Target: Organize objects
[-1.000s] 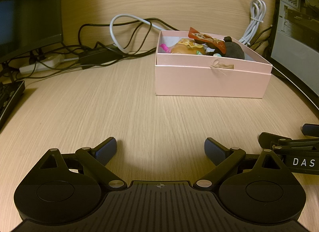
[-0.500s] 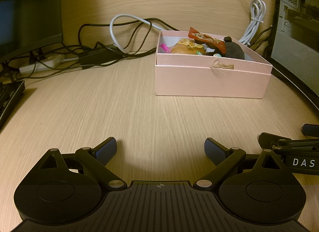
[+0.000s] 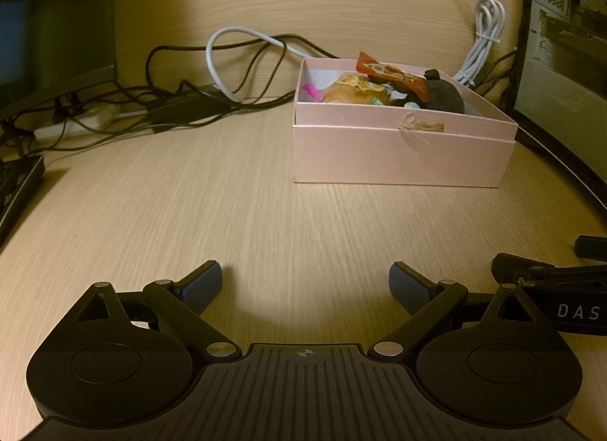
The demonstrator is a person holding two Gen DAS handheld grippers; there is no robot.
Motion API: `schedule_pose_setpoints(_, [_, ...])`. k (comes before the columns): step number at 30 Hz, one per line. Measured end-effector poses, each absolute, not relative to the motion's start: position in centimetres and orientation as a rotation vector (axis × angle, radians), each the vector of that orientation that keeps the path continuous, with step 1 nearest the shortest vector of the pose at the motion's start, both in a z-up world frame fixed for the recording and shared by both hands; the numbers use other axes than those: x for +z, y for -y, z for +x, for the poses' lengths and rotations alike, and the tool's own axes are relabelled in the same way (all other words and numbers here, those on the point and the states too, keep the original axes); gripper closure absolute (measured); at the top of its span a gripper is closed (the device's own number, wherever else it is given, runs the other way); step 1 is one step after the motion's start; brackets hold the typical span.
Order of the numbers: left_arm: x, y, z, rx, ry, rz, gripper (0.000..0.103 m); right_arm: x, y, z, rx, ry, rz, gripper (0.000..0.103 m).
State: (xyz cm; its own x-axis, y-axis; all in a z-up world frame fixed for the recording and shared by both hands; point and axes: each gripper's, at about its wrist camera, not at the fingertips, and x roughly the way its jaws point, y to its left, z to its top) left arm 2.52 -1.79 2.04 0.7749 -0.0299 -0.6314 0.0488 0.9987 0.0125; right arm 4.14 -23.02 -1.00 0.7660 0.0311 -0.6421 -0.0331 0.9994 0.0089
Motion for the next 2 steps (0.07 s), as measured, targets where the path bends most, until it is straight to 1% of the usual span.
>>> schedule_pose_setpoints(2, [2.05,1.73,2.5,-0.044,-0.683,0.025,0.005,-1.0,23.01,4.14,0.035,-0.697,-0.003,0.0])
